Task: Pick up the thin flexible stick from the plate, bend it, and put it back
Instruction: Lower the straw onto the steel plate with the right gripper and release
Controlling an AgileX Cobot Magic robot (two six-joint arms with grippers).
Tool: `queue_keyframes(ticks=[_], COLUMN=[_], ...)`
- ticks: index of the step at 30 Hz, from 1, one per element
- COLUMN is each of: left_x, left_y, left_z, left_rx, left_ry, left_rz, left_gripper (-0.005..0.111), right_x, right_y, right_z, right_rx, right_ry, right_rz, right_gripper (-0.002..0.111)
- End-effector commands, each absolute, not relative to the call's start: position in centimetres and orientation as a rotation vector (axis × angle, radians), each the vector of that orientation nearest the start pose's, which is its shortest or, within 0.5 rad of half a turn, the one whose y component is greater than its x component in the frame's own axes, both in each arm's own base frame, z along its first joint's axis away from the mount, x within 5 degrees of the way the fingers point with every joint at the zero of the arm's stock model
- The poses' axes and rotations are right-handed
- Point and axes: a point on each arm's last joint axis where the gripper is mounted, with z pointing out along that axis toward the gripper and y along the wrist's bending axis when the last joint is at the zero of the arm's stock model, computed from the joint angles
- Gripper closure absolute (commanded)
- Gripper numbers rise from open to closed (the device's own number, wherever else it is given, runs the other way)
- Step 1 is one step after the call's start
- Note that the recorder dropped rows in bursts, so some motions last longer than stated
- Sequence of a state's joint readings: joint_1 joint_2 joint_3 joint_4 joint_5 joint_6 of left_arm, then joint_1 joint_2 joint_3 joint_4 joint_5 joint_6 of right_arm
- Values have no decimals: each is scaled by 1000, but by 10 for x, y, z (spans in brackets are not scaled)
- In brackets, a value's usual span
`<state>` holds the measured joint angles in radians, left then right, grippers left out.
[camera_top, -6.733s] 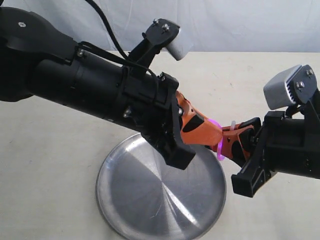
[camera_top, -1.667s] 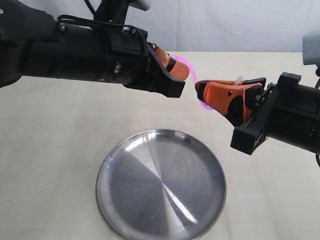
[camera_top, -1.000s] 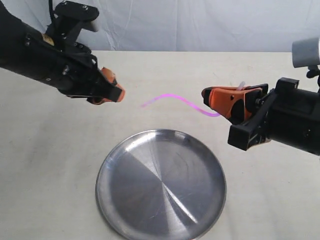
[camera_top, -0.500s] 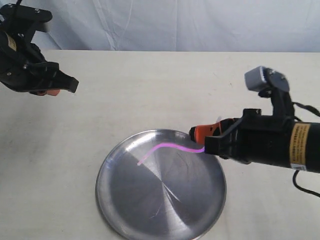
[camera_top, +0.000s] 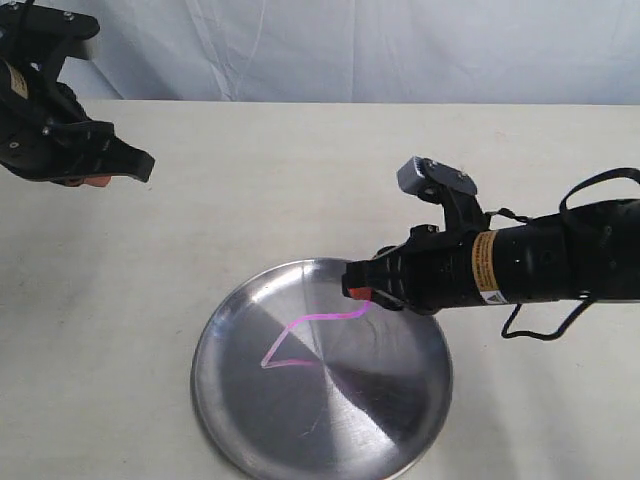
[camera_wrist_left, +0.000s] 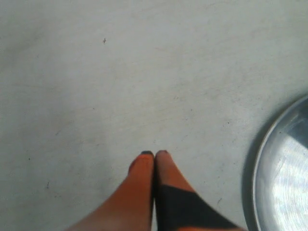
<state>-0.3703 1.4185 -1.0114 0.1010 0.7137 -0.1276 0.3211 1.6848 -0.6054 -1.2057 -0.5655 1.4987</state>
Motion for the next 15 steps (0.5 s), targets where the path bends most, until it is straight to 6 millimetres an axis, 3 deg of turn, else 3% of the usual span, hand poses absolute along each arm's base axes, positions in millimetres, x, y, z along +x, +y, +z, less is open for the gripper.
queue_keyframes(ticks=[1,3,5,10,15], left_x=[270,270,270,270,269], left_y=[-98,-98,-98,-98,-98], left_z=[275,275,275,275,275], left_rx=[375,375,375,374,372], left_ry=[2559,2559,2559,2559,2560], left_rz=[-71,-71,-71,-74,-76], left_gripper=[107,107,107,107,107], right_x=[258,258,258,258,266], right_y=[137,137,136,131,125], right_z=[132,129,129,137,155], right_rx=[-254,-251,-250,-315,-438], right_ry=[2432,2441,2441,2440,2385], right_rz=[974,974,966,842,675], right_gripper=[76,61,54,44,43])
